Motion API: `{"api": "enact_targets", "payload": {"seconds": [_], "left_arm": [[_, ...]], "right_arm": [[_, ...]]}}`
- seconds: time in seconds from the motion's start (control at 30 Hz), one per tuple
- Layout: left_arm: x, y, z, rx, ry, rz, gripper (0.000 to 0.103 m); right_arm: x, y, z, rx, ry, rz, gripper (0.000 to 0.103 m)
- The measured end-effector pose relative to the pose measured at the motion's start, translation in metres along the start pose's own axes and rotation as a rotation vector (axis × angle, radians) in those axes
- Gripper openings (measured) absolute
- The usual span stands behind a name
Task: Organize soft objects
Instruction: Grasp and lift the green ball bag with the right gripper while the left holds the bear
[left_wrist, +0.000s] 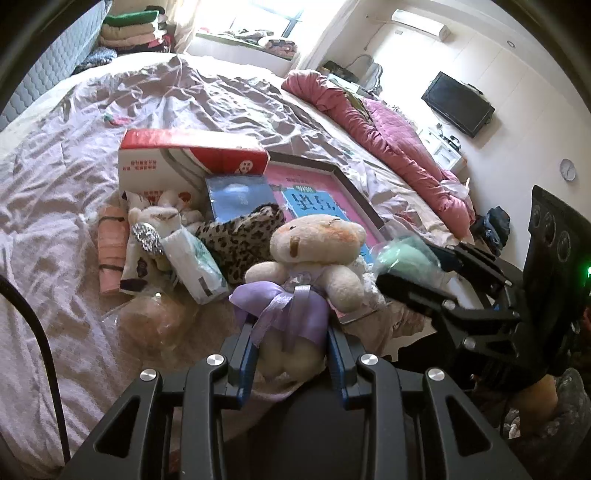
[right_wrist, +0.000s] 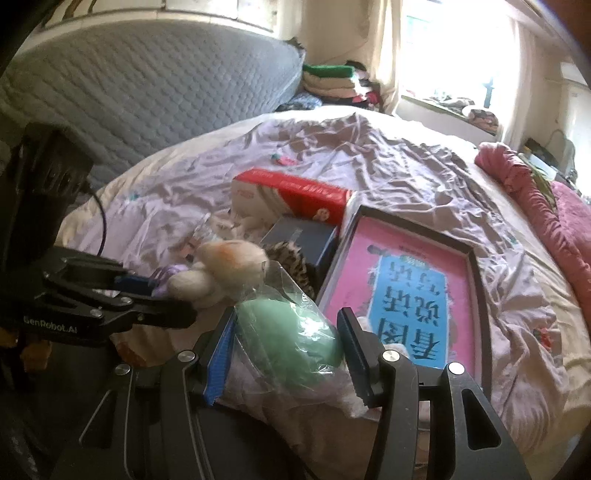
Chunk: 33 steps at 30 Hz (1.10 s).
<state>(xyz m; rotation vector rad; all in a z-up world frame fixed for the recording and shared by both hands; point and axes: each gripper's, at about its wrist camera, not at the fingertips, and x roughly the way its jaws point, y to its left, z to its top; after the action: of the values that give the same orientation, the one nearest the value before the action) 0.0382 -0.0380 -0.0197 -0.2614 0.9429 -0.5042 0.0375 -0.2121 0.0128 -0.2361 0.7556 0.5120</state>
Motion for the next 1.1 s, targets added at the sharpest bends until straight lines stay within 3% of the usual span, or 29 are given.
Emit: {"api": "enact_targets", "payload": {"seconds": [0.27, 0.6, 1.1], "left_arm": [[-0.006, -0.025, 0.01, 0.055, -0.026, 0.052, 0.034], [-0.006, -0.06, 0.031, 0.09, -0.047, 0.054, 0.034], [0.02, -0.128, 0.058, 0.183, -0.038, 0.041, 0.034]], "right_arm": [[-0.025, -0.032, 0.002, 0.109, -0.065, -0.057, 0.056], [-0.061, -0.078, -0.004, 0.212, -0.122, -0.16, 0.056], [-0.101, -0.122, -0.018, 0.357, -0.22, -0.186, 0.056]]}}
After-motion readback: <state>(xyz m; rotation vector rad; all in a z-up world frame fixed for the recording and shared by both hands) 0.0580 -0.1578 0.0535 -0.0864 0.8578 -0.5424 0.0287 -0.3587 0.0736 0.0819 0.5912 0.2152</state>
